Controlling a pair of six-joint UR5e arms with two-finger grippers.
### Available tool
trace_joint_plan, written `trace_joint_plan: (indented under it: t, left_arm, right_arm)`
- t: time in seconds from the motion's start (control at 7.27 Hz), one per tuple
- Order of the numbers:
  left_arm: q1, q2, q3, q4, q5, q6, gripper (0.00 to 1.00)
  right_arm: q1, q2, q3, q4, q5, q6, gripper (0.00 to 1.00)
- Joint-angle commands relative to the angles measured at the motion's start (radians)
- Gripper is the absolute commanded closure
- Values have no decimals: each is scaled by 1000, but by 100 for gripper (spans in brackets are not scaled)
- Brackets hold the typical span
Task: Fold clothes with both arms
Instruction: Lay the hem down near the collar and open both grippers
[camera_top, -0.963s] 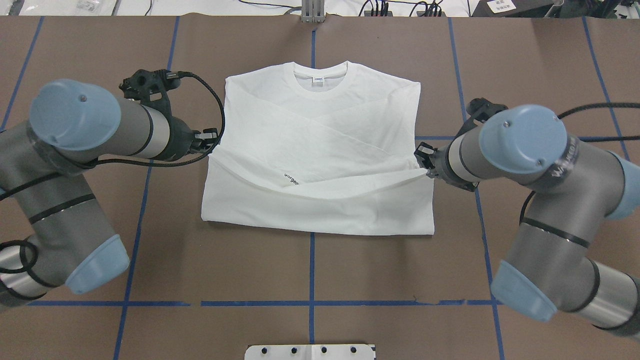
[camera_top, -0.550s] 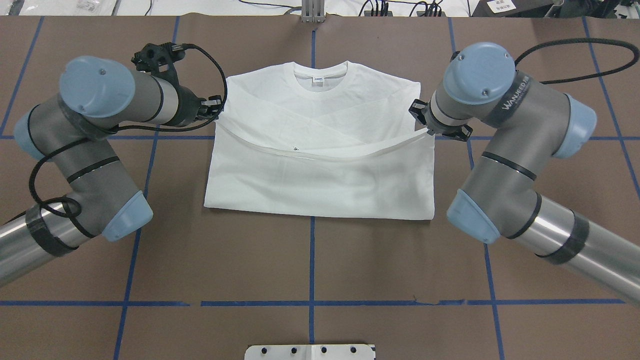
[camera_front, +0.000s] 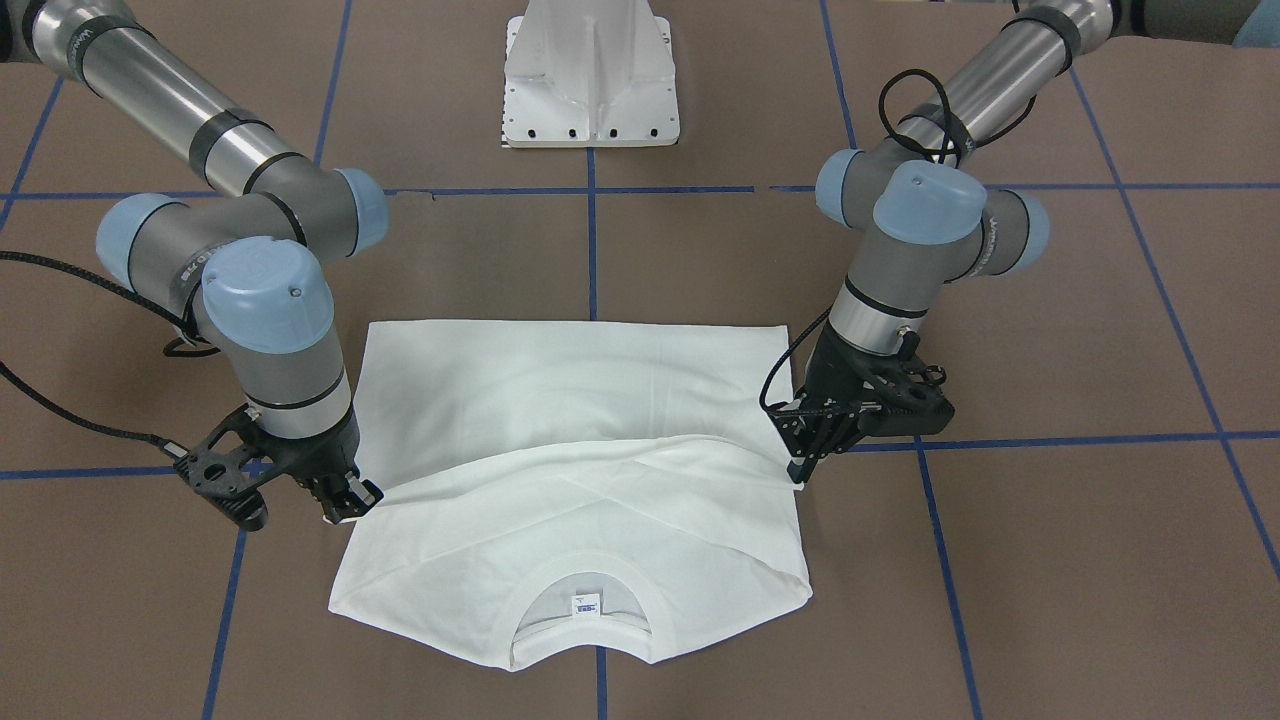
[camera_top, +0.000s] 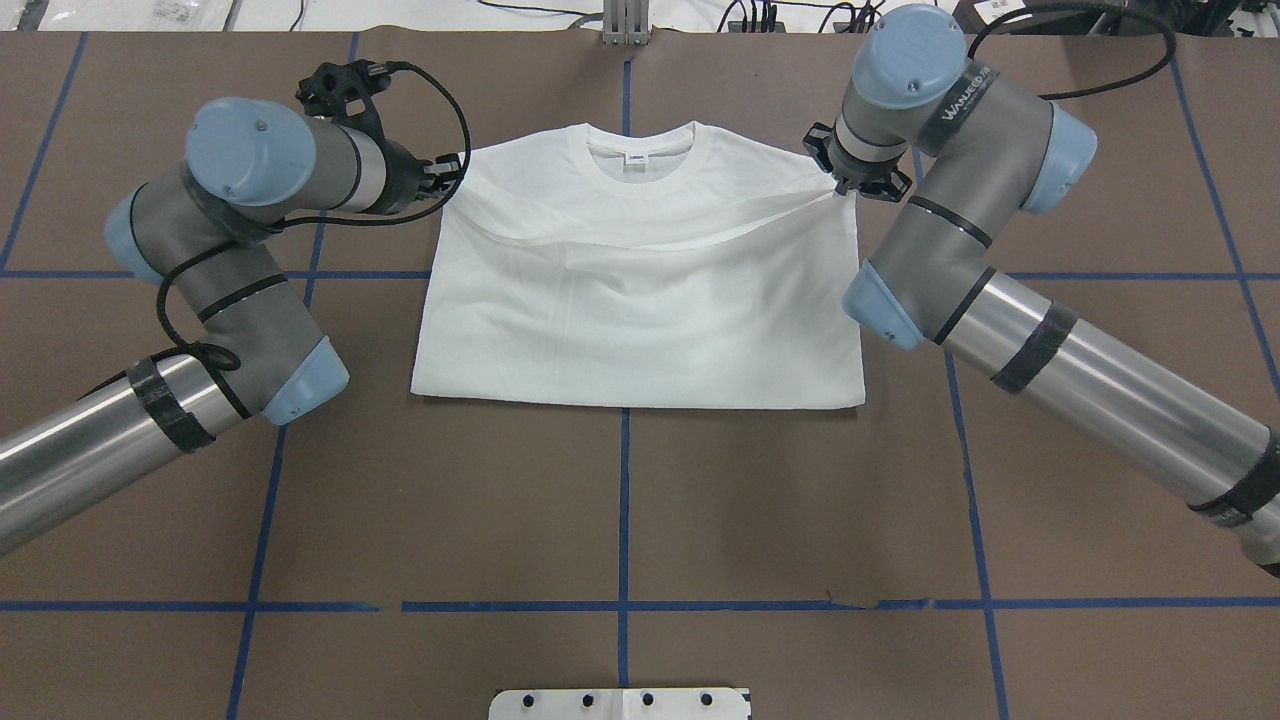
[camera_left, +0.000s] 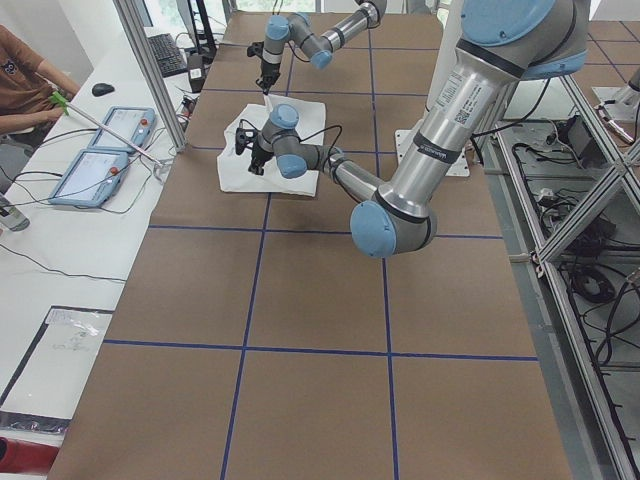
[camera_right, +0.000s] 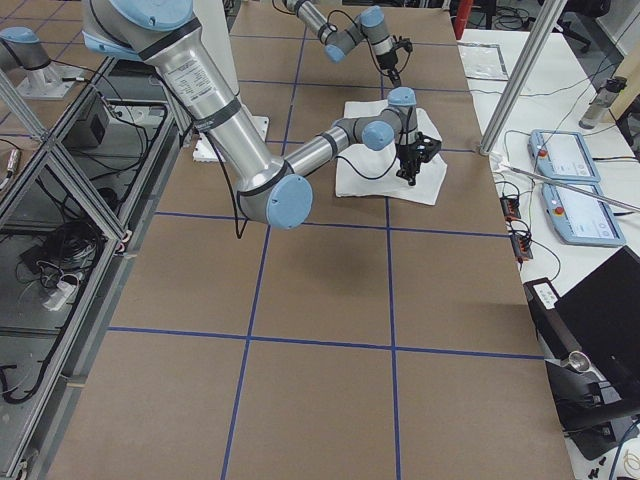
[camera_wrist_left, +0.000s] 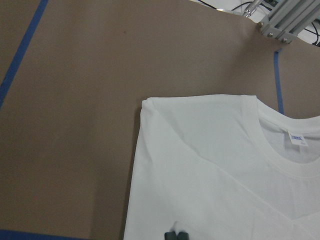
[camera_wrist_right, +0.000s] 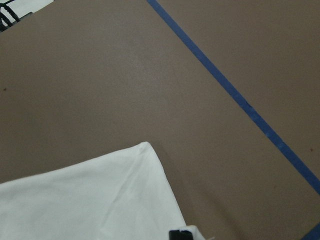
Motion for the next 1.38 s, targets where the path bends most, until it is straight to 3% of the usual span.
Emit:
trace_joint_plan:
  t: [0.0,0.28,0.96,1.24]
  left_arm:
    - [-8,-31,54,-25,45,1,100]
    - [-17,-64,135,-93,70,6,100]
    - [-38,-120,245,-99,112,49,100]
    - [-37,-131,285,-134,112,49,78]
  right_arm:
    - [22,61,-108,17,18,-2,100]
    - [21,66,-126,18,18,-4,100]
    - [27,109,-198,20,12,1,100]
    - [24,107,-203,32,8,0,100]
